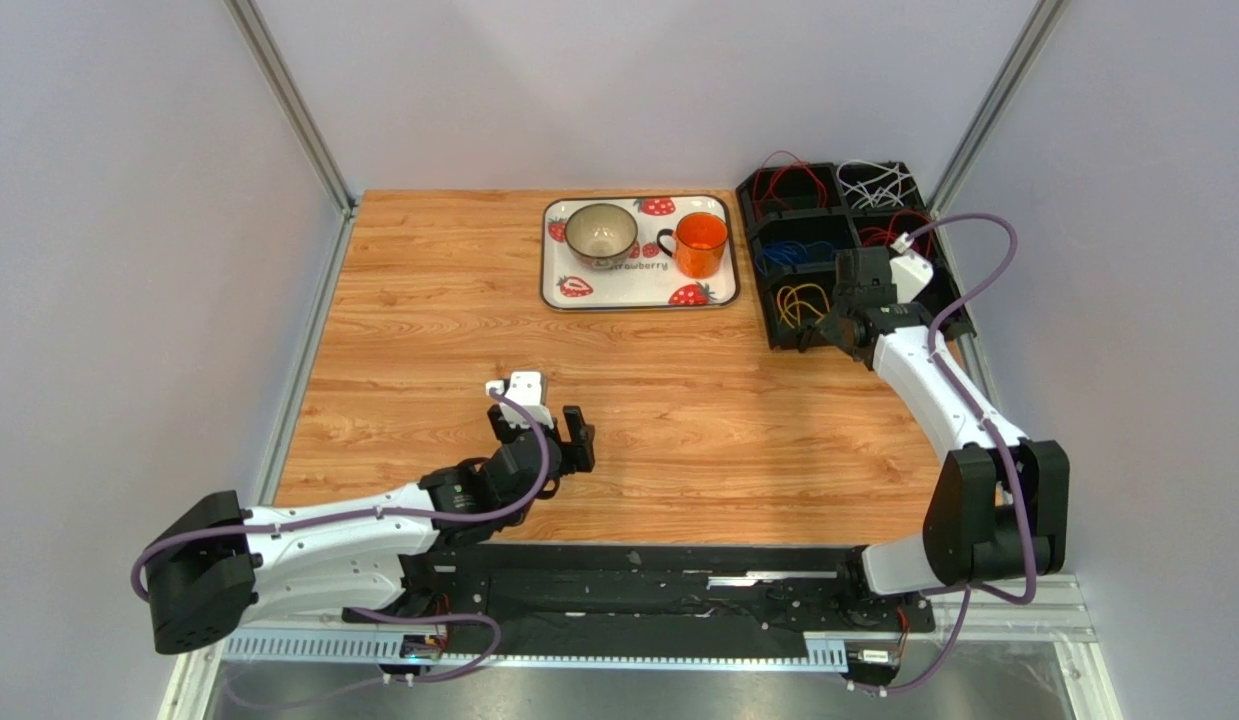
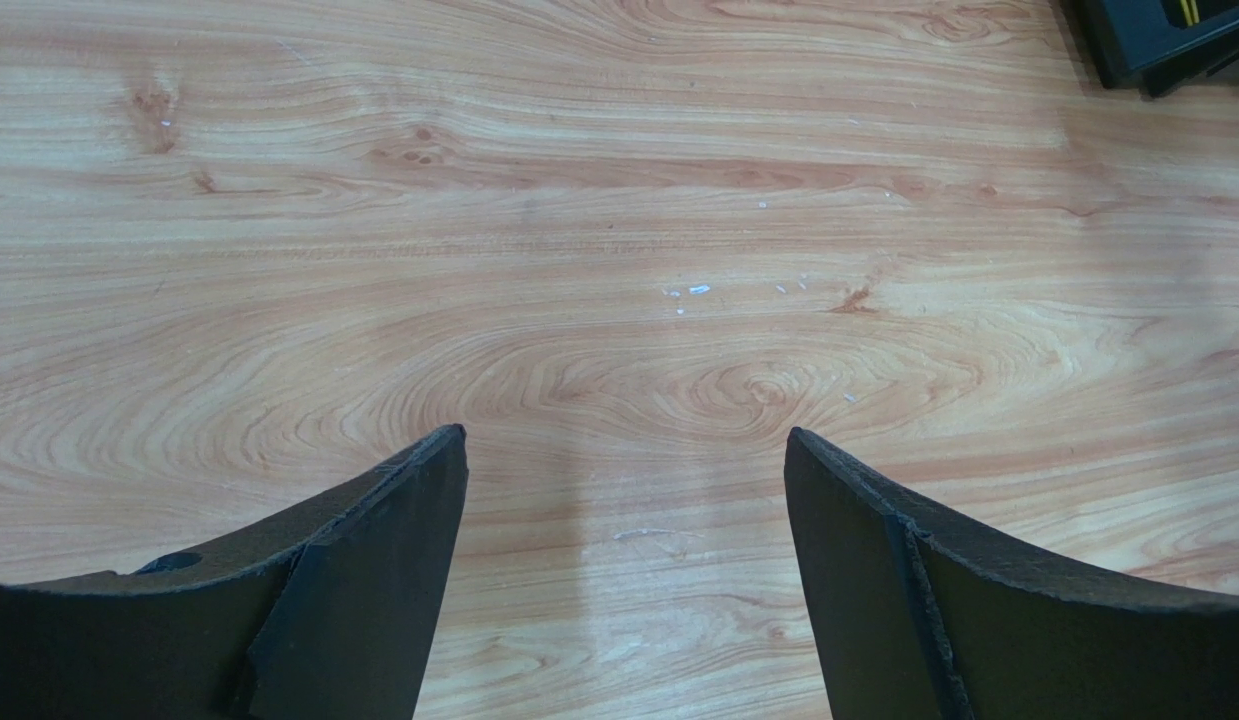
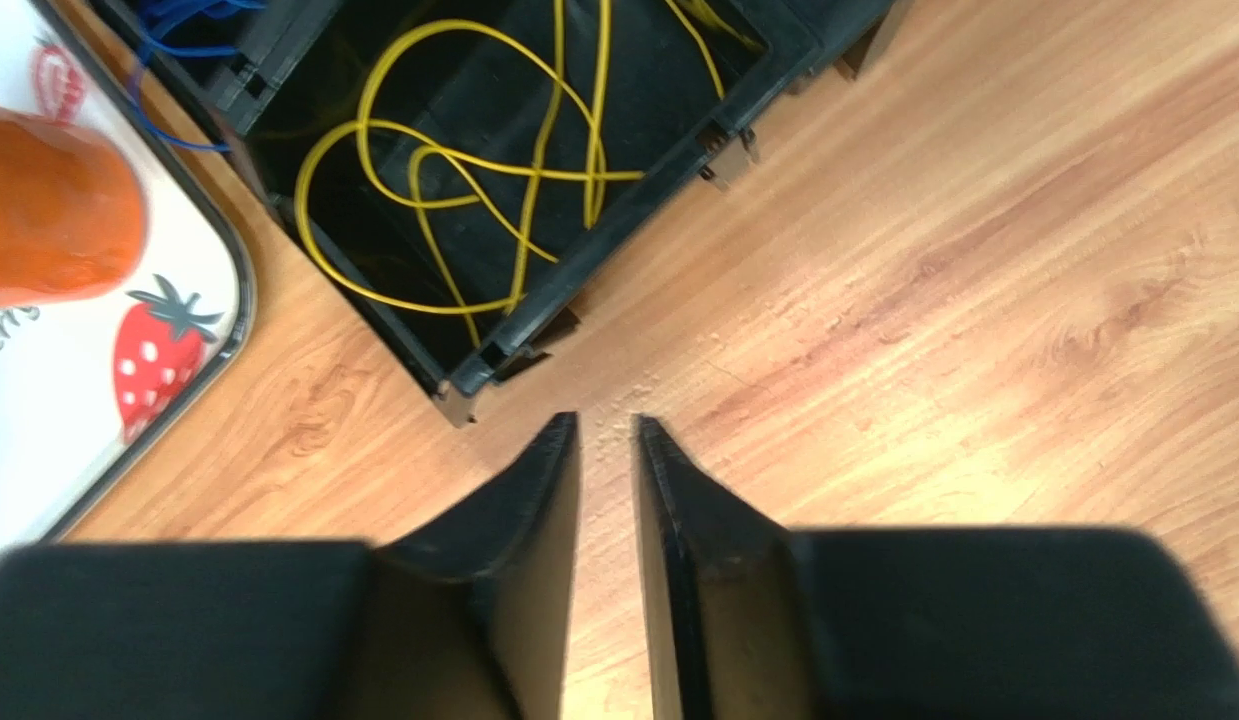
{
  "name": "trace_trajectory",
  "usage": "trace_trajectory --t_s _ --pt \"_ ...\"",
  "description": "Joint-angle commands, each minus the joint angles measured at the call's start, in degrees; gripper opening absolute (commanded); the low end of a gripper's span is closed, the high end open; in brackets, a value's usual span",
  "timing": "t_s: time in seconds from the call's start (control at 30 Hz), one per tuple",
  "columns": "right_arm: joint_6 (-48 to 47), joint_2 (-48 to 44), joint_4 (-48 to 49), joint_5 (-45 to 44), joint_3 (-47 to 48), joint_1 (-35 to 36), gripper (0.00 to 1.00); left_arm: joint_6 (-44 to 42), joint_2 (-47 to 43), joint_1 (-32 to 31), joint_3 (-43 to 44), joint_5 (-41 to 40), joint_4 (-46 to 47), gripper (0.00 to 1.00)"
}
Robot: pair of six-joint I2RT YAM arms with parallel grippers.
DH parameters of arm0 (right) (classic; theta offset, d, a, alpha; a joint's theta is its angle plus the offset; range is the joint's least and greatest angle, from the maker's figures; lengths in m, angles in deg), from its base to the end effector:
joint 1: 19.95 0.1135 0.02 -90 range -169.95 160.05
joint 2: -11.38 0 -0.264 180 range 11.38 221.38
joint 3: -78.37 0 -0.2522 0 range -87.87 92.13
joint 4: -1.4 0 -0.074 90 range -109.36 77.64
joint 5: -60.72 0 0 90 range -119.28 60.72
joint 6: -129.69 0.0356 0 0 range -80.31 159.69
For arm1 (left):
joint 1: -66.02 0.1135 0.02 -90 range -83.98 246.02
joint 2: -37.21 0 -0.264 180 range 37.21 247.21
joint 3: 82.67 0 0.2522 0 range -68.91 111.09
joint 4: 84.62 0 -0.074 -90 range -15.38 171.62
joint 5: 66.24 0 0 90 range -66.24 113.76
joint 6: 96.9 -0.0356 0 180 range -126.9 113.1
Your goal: Untangle the cables
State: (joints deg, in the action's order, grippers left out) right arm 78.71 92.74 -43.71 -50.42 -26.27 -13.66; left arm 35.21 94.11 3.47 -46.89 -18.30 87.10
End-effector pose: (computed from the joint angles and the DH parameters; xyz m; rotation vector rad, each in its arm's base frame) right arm 0.2981 0.0199 0.2647 0.8210 2.2392 -0.0862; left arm 0.1127 -0.1652 0.1945 -0.0839 1.9675 -0.4373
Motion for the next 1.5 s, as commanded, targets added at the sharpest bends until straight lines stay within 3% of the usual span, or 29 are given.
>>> trace_trajectory --t_s 0.0,0.03,0.13,0.4,0.87,1.3,1.37,1.47 --pt "2.28 0.9 0.95 -2.94 -1.05 -0.31 0.18 0.52 -0.74 -0.21 -0.22 0.23 1.56 0.85" --pt "2.46 1.51 0.68 -3.11 -0.87 -0.39 0.12 0.61 -0.74 -0.21 -0.22 0.23 1.38 0.85" --pt "2.72 4.59 1.12 -4.08 -0.61 -0.83 0.08 0.96 -0.83 -0.12 -0.22 0.32 0.94 0.85" --pt "1.67 11.79 4.28 -3.73 2.11 -1.8 0.05 1.13 -0.92 -0.21 -0.14 0.23 0.85 0.85" --pt "-1.32 18.56 11.31 5.14 6.33 -0.48 0.0 0.87 -0.48 -0.12 -0.05 0.14 1.03 0.85" --pt "-1.15 14.28 8.51 5.15 5.38 1.89 0.0 0.78 0.14 -0.21 0.48 0.05 0.85 0.85" --pt "-0.71 12.34 8.59 6.55 3.62 1.98 0.03 0.87 0.05 -0.21 0.48 0.14 0.77 0.85" --pt "-0.97 7.77 8.24 8.05 0.28 2.24 0.22 0.87 0.05 -0.21 0.39 0.05 0.77 0.85"
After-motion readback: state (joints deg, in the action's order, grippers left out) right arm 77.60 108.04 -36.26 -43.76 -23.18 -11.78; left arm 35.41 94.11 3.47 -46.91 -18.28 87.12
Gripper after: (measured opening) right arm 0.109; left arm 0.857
